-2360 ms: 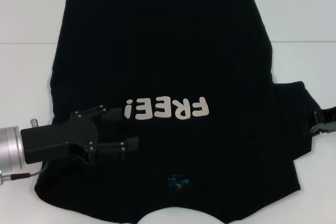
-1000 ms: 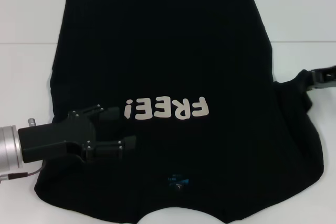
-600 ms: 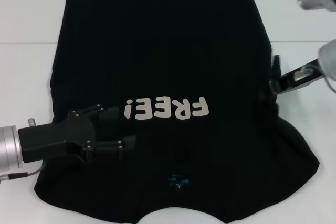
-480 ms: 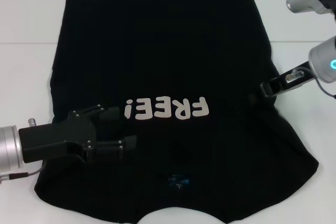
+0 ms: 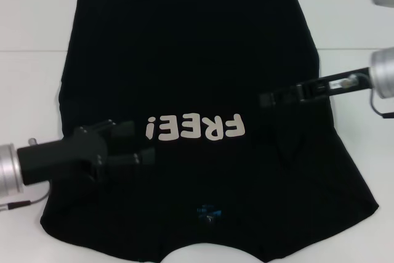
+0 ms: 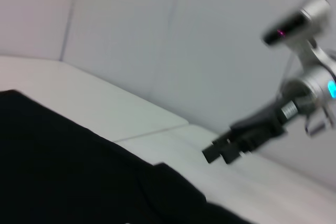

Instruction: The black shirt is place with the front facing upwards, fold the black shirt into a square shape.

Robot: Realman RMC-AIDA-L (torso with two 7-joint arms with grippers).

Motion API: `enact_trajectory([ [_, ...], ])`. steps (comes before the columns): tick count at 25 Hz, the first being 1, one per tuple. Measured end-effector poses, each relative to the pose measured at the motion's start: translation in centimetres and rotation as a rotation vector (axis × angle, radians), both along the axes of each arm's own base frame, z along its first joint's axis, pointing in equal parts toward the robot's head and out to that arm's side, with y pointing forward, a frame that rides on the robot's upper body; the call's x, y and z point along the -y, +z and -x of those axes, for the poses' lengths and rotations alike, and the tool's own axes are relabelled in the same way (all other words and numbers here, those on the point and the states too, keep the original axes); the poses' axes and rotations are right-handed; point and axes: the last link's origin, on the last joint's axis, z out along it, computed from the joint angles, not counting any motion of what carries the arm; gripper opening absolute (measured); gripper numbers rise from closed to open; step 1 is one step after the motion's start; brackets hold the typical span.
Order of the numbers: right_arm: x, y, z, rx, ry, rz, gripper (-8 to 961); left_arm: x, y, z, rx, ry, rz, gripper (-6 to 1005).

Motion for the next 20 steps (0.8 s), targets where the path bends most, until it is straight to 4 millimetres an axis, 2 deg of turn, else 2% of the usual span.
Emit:
enact_trajectory([
  [4, 1.1, 0.5, -1.7, -0.030, 0.152, -0.055, 463, -0.6, 2.2, 0.1, 0.089, 0.138, 0.080, 919],
  [7, 2.8, -0.3, -2.8, -0.002, 0.337, -0.084, 529, -1.2, 4.0, 0.6, 0.114, 0.272, 0.162, 919],
  [11, 4.8, -1.3, -3.8, 0.019, 0.484, -0.122, 605, -1.7, 6.5, 1.6, 0.090, 0.455, 0.261, 919],
  [15, 6.6, -1.6, -4.7, -0.016, 0.585, -0.171, 713, -2.2, 8.6, 2.0, 0.037, 0.614, 0.319, 919],
  [20, 8.0, -1.6, -5.6, -0.031, 0.634, -0.184, 858, -2.4, 10.3, 2.3, -0.038, 0.806, 0.396, 920],
])
